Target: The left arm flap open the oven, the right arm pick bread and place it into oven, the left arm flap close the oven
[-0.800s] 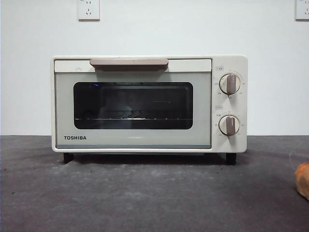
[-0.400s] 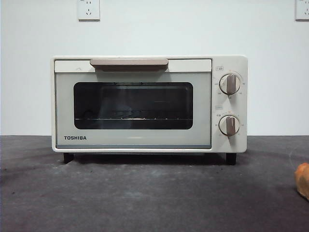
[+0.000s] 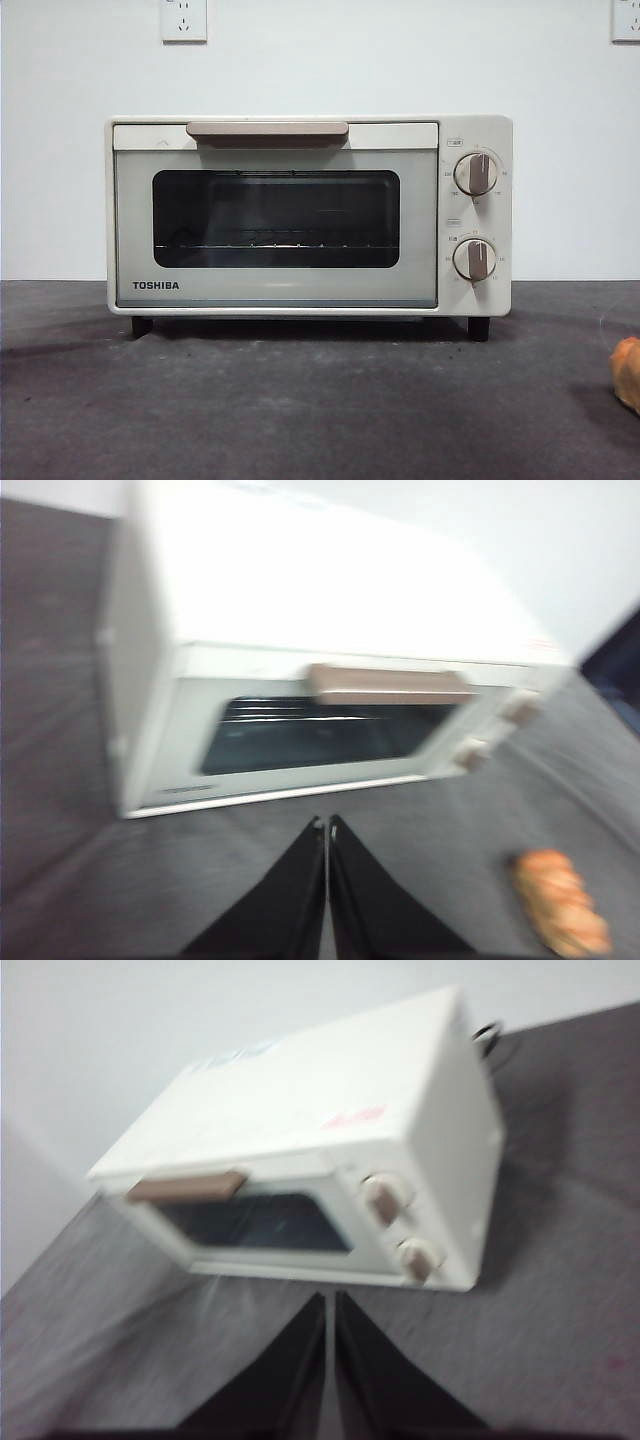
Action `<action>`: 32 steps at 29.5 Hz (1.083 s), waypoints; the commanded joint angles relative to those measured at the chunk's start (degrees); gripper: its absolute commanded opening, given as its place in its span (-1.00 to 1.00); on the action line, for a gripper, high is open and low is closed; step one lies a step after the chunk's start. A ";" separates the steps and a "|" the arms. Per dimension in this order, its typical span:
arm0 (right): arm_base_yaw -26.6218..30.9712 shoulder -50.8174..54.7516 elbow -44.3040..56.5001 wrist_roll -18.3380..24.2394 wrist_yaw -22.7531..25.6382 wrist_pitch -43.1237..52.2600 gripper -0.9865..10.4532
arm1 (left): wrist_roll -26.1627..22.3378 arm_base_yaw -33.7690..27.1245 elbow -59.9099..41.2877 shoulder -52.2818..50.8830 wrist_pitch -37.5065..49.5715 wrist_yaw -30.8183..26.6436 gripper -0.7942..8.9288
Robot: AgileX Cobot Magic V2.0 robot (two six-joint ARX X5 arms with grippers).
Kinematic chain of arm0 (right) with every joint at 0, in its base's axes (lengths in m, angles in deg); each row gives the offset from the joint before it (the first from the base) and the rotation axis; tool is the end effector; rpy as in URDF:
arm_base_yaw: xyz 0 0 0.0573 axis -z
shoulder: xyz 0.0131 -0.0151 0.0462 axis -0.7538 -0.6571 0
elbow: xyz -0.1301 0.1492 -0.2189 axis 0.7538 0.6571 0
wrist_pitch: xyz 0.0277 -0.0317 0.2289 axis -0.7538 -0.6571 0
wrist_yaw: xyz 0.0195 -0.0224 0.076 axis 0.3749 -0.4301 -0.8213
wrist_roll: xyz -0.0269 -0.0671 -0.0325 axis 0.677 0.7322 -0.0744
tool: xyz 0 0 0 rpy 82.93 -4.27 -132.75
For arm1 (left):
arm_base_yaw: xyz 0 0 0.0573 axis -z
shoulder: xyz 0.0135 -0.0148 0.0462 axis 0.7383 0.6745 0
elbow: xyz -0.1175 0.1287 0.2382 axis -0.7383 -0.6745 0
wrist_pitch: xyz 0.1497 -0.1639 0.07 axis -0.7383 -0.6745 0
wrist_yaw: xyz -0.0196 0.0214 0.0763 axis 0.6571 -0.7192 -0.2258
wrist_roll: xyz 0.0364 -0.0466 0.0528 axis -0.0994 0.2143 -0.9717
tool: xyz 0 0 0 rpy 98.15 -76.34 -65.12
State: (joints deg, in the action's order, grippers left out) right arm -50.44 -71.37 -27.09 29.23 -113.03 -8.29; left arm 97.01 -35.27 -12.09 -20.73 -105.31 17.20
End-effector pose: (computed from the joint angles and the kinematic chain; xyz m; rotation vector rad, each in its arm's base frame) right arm 0.0561 0.0344 0.3179 0.4015 0.3951 0.4998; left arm 0.0951 -0.0448 0.3238 -0.2945 0.4268 -0.5286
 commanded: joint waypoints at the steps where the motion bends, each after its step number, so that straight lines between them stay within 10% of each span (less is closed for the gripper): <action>1: -0.26 -2.97 -3.76 6.49 -3.23 -4.22 -0.81 | -2.29 2.03 2.95 1.84 -0.55 2.51 -0.81; 7: -2.91 -6.01 -8.76 14.86 -4.02 -9.70 -0.81 | -7.54 6.08 7.61 5.40 -6.03 7.58 -0.81; 16: -8.17 -5.99 -9.07 16.20 -4.00 -11.19 -0.80 | -7.98 7.32 7.65 5.35 -5.57 9.49 -0.73; 25: -8.22 -5.99 -9.07 16.13 -3.56 -11.26 -0.01 | -7.96 7.32 7.65 5.46 -5.46 9.42 0.24; 32: -8.22 -5.99 -9.07 15.23 -3.58 -11.26 0.11 | -7.96 7.32 7.65 5.46 -5.40 9.42 0.32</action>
State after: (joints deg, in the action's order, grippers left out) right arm -58.41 -77.05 -35.27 44.93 -116.75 -20.03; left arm 89.54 -28.19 -5.62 -15.57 -111.48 26.29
